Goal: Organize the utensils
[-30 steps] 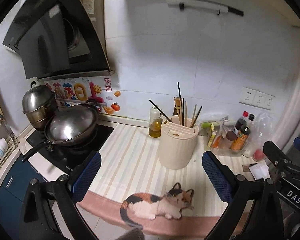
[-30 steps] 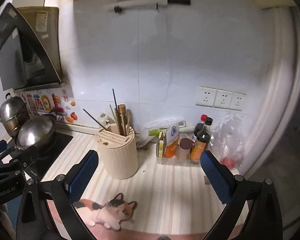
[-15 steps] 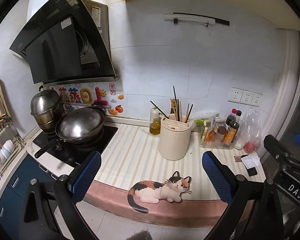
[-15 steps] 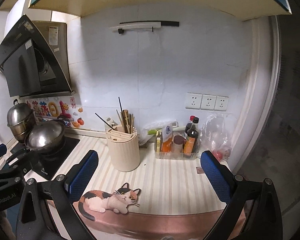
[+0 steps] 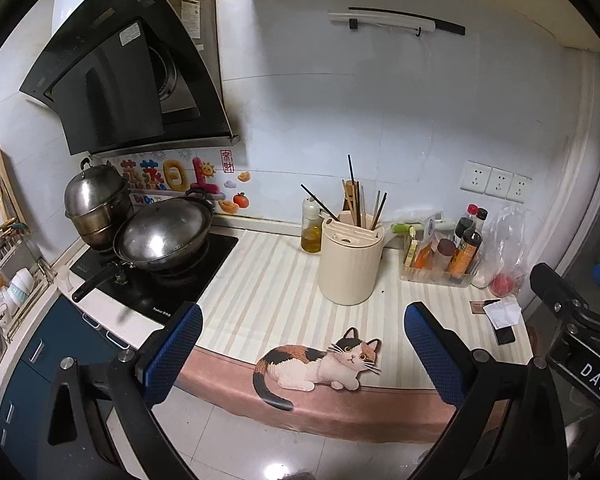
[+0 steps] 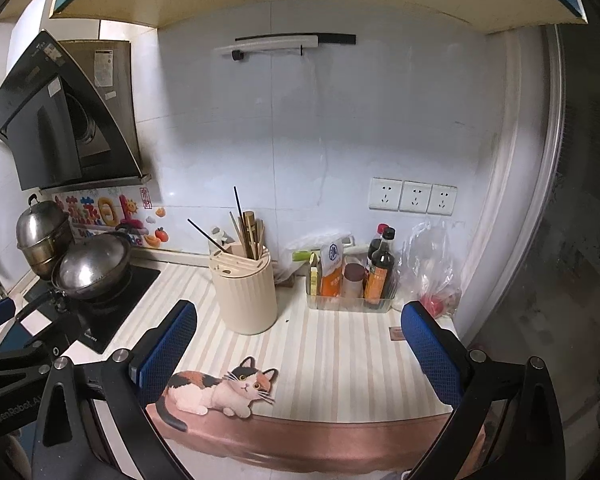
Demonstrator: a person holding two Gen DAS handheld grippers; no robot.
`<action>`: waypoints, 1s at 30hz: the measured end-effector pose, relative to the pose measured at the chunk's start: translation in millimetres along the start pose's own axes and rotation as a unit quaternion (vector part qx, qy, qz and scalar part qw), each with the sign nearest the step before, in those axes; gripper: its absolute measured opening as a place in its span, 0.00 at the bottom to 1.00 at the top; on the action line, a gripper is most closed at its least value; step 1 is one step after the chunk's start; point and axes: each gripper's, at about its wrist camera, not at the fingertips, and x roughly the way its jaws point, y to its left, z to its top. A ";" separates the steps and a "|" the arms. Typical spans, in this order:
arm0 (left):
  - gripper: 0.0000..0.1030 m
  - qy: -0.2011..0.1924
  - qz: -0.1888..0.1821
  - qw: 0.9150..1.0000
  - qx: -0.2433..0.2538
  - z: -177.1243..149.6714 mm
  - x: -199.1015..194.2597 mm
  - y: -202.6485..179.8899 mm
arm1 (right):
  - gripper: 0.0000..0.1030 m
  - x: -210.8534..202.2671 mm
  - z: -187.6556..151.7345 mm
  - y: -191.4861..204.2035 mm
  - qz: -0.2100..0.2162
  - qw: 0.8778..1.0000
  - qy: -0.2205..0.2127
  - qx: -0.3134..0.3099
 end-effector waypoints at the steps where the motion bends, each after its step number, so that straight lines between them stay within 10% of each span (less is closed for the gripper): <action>1: 1.00 0.000 0.001 1.000 0.001 0.6 0.2 -0.5 | 1.00 1.2 0.3 -0.5 0.000 1.000 0.000 0.000; 30: 1.00 -0.004 0.010 1.000 -0.004 2.1 4.5 -3.5 | 1.00 12.0 -4.8 0.9 0.000 1.000 0.015 -0.011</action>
